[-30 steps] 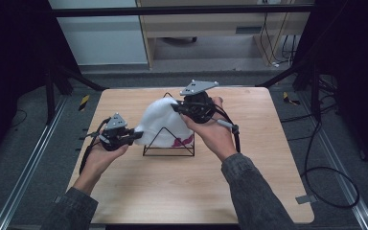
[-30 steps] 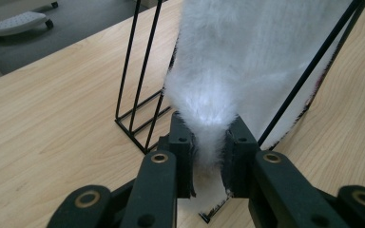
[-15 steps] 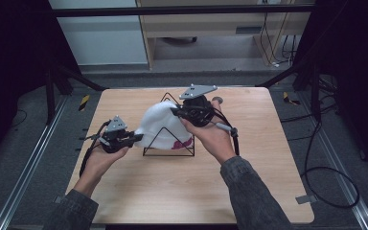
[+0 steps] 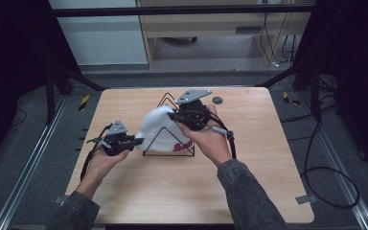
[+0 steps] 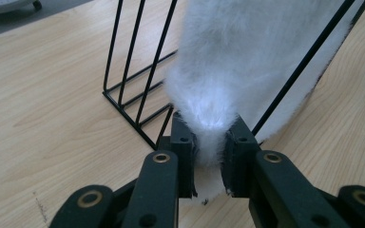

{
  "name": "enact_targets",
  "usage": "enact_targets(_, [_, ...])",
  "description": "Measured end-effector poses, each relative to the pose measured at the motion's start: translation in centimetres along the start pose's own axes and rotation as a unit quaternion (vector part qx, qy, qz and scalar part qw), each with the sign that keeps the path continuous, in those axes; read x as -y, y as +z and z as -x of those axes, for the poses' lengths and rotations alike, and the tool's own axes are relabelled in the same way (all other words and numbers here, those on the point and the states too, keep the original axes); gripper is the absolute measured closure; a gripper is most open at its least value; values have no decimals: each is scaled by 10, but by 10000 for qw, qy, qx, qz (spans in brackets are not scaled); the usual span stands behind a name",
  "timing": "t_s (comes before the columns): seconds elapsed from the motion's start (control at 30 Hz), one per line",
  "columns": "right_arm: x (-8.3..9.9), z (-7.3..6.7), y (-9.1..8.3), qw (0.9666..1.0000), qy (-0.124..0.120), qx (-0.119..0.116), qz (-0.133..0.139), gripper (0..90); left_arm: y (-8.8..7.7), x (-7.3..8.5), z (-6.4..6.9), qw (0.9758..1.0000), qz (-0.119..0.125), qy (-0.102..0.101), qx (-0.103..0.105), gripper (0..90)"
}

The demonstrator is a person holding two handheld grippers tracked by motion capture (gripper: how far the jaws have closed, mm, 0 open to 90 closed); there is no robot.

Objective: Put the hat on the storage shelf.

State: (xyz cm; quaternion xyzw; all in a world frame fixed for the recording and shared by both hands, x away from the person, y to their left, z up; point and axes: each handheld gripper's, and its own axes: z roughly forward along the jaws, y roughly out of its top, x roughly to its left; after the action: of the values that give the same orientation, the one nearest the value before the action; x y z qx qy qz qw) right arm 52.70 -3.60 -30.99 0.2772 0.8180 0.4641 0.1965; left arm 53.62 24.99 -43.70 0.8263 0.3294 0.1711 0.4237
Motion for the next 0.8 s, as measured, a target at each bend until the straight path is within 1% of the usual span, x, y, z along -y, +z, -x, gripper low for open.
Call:
enact_targets(0.07, [3,-1,5,10000,53,-14,-74,824,4,5,-2,10000,-44,-61,-3,771])
enact_targets(0.2, [6,-3,11,9999,45,-46,-144,822,8,12,-3,9999,-111,-106,30,770])
enact_targets(0.47, [11,-6,18,9997,82,-93,-216,818,9,18,-5,9998,-154,-136,45,768])
enact_targets(0.67, [11,-8,17,9997,71,-96,-230,799,8,19,-5,9997,-173,-136,59,764])
enact_targets(0.8, [9,-8,15,9997,38,-95,-237,752,6,20,-5,9998,-157,-132,51,745])
